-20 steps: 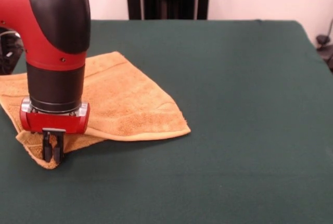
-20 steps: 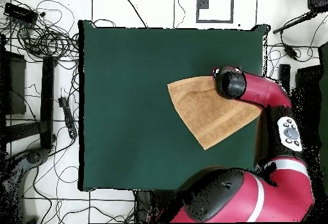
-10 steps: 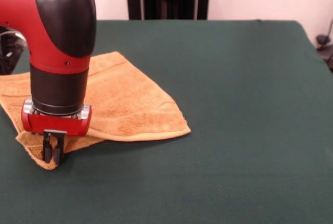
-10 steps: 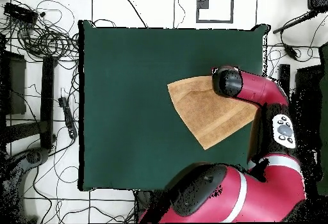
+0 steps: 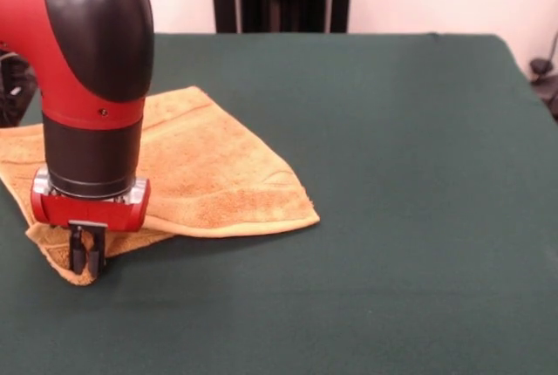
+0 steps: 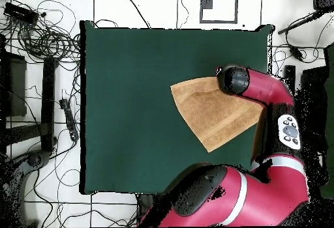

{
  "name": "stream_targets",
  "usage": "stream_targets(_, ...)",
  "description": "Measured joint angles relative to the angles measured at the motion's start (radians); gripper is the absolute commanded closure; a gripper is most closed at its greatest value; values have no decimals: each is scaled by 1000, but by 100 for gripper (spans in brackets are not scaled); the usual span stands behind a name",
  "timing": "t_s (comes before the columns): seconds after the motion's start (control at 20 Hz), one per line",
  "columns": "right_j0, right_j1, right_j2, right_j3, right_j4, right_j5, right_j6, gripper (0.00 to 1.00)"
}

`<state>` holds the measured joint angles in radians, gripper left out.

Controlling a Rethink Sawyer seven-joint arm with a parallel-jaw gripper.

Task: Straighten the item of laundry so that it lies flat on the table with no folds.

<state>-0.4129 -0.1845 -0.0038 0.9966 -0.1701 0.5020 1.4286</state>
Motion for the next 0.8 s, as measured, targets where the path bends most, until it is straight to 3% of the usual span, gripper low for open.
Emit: stream_targets(0.8, 0, -76, -1, 49, 17, 76, 0, 100)
